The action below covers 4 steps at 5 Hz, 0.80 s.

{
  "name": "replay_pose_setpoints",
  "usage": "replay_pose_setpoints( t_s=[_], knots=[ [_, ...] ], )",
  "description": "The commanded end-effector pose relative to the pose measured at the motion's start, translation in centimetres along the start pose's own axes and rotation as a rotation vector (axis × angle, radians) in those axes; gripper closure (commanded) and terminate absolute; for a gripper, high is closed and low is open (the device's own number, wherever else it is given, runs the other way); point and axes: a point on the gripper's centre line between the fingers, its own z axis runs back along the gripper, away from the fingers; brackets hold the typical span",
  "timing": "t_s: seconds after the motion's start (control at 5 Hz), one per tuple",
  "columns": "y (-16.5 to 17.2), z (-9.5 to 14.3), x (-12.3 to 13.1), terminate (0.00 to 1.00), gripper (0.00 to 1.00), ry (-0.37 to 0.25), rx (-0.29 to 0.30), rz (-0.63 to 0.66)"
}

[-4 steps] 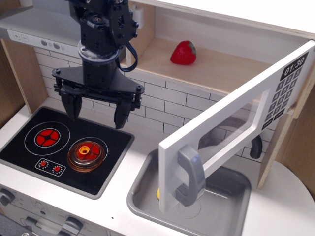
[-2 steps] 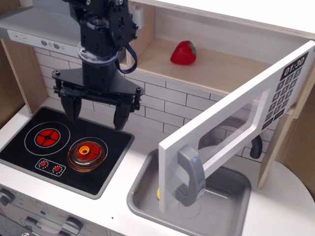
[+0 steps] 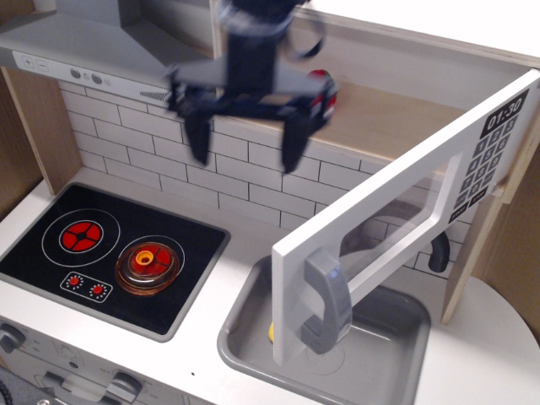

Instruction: Close microwave

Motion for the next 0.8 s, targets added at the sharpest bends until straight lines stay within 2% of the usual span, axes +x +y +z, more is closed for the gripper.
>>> replay_pose_setpoints(
  t_s=[0.0, 0.2, 0.6],
  knots=[
    [-5.3, 7.3, 0.7, 0.00, 0.00, -0.079, -0.124, -0.012],
    [-7.8, 8.0, -0.5, 0.00, 0.00, -0.070, -0.131, -0.060],
    [-13.4, 6.7, -4.1, 0.00, 0.00, -0.037, -0.182, -0.049]
  ],
)
